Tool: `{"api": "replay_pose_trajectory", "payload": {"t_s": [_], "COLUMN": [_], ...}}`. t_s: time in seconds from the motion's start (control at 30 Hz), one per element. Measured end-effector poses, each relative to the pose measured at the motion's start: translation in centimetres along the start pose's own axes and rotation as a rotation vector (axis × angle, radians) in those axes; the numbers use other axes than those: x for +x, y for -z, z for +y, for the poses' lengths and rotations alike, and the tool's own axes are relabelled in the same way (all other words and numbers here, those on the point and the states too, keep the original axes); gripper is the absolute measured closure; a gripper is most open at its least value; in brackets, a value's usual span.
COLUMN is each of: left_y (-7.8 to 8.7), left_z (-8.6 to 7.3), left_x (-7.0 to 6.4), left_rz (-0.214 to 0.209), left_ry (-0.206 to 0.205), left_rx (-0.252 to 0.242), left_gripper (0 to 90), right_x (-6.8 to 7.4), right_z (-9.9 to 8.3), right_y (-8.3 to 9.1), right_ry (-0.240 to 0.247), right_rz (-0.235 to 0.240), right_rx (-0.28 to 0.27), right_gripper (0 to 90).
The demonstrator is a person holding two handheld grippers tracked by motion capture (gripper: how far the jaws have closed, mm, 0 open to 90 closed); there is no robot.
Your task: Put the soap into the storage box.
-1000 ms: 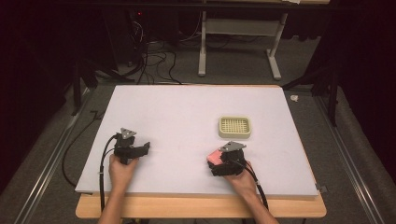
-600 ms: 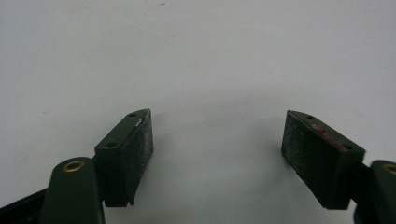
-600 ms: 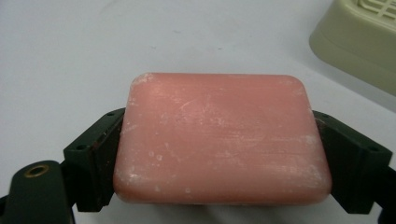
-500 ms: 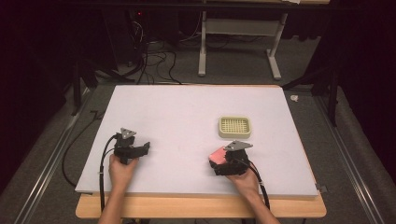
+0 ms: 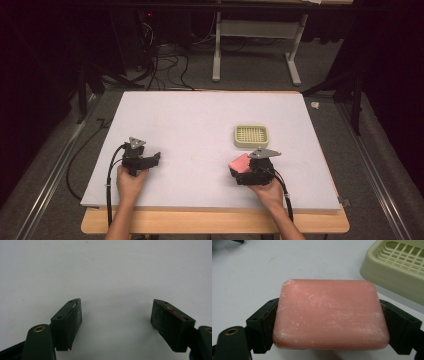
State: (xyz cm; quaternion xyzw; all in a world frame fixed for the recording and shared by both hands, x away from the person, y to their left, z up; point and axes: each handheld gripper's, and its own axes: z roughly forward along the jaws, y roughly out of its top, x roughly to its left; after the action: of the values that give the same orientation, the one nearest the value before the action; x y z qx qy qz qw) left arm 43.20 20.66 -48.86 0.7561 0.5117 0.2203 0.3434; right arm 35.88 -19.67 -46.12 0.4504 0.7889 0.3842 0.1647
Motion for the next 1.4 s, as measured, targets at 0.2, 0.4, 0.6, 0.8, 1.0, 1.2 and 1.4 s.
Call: {"api": "replay_pose_trajectory", "payload": {"t_s": [0.2,0.4,0.6,0.8,1.0,1.2,1.4], "left_y": [0.0,0.0,0.0,0.0,0.0,0.0,0.0], "left_z": [0.0,0.0,0.0,0.0,0.0,0.0,0.0], "left_x": [0.0,0.0,0.0,0.0,0.0,0.0,0.0], "left_rz": [-0.001,-0.002,-0.002,-0.001,0.000,-0.002,-0.003], "left_ry": [0.000,0.000,0.001,0.000,0.002,0.002,0.002], "left_rx": [0.002,0.002,0.001,0.002,-0.001,-0.001,0.002], "left_gripper": [25.6,25.6,25.6,25.6,25.6,25.6,25.5], "right_x": [-0.6,-1.3,-2.1,-3.1,-4.1,-4.9,-5.4], "right_z": [0.2,0.5,0.8,1.3,1.8,2.6,3.4], "right_y": [0.9,1.6,2.1,2.4,2.7,3.0,3.0], "right_ry": [-0.016,-0.022,-0.039,-0.065,-0.093,-0.104,-0.111], "right_rz": [-0.006,-0.024,-0.039,-0.054,-0.060,-0.074,-0.091], "right_rx": [-0.016,-0.025,-0.031,-0.038,-0.041,-0.044,-0.040], "right_gripper": [13.7,13.7,13.7,13.7,13.7,13.7,13.7]}}
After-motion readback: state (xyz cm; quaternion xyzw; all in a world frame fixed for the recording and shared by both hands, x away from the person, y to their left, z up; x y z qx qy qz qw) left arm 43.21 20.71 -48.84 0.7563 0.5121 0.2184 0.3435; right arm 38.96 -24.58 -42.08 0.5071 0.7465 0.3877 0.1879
